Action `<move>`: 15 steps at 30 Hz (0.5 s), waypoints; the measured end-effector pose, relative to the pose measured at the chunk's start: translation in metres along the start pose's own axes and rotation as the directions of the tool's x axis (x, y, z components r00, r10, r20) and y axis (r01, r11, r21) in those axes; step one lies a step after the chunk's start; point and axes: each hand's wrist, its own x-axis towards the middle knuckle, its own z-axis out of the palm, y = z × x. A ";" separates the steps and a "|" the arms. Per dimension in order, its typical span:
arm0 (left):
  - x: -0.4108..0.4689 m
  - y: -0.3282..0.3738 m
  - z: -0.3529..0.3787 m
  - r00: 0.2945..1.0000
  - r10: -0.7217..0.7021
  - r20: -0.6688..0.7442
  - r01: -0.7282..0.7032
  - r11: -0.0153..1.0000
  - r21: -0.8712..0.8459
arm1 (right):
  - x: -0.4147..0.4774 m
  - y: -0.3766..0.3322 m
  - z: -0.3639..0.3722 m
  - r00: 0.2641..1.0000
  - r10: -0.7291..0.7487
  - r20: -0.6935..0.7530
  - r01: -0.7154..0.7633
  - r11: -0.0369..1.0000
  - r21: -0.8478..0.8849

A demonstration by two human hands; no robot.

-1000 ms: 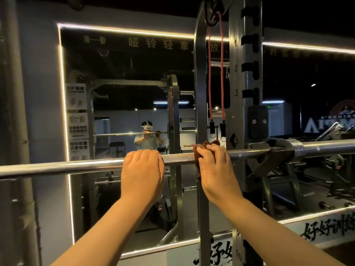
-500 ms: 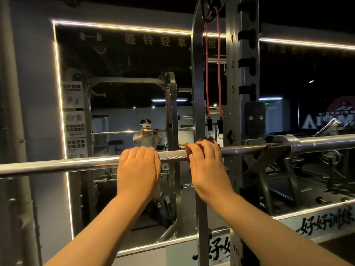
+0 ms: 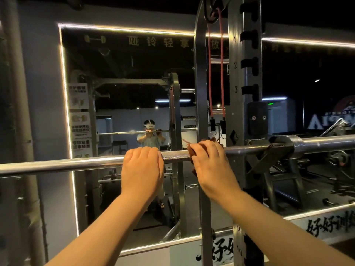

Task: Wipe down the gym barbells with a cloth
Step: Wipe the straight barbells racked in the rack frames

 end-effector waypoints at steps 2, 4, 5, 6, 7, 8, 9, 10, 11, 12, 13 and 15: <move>0.000 0.000 -0.001 1.000 0.002 0.006 -0.002 1.000 0.003 | 0.020 0.009 -0.008 0.998 -0.017 0.058 0.019 0.999 -0.042; 0.000 0.000 -0.001 1.000 0.009 0.010 -0.009 1.000 0.000 | 0.041 0.008 -0.014 0.992 0.094 0.086 -0.092 0.995 -0.027; 0.000 -0.001 -0.002 1.000 0.010 0.011 -0.010 1.000 -0.004 | 0.047 0.002 -0.013 0.981 0.179 0.080 -0.178 0.984 -0.025; 0.001 -0.002 -0.002 1.000 0.012 0.012 -0.012 1.000 -0.001 | 0.048 -0.008 -0.011 0.965 0.253 0.064 -0.251 0.967 -0.041; 0.001 -0.003 -0.002 1.000 0.014 0.014 -0.014 1.000 0.005 | 0.047 -0.020 -0.007 0.956 0.289 0.051 -0.285 0.956 -0.073; 0.001 -0.003 -0.001 1.000 0.014 0.019 -0.014 1.000 0.010 | 0.044 -0.032 -0.003 0.959 0.280 0.039 -0.275 0.957 -0.095; 0.001 -0.003 -0.002 1.000 0.011 0.024 -0.011 1.000 0.012 | 0.039 -0.043 0.003 0.970 0.240 0.034 -0.237 0.968 -0.083; 0.002 -0.003 -0.001 0.999 0.010 0.034 -0.010 1.000 0.014 | 0.034 -0.052 0.007 0.984 0.175 0.029 -0.173 0.984 -0.043; 0.002 -0.004 -0.002 0.999 0.014 0.049 -0.014 1.000 0.019 | 0.027 -0.055 0.009 0.996 0.091 0.021 -0.091 0.996 -0.006; 0.001 -0.005 -0.002 0.998 0.023 0.063 -0.024 0.999 0.027 | 0.021 -0.054 0.010 1.000 0.001 0.021 -0.001 1.000 0.018; 0.001 -0.007 -0.002 0.997 0.035 0.075 -0.037 0.999 0.032 | 0.017 -0.048 0.008 0.997 -0.075 0.033 0.073 0.996 0.045; 0.001 -0.011 -0.004 0.994 0.052 0.099 -0.055 0.998 0.028 | 0.015 -0.026 -0.003 0.988 -0.134 0.082 0.128 0.989 0.076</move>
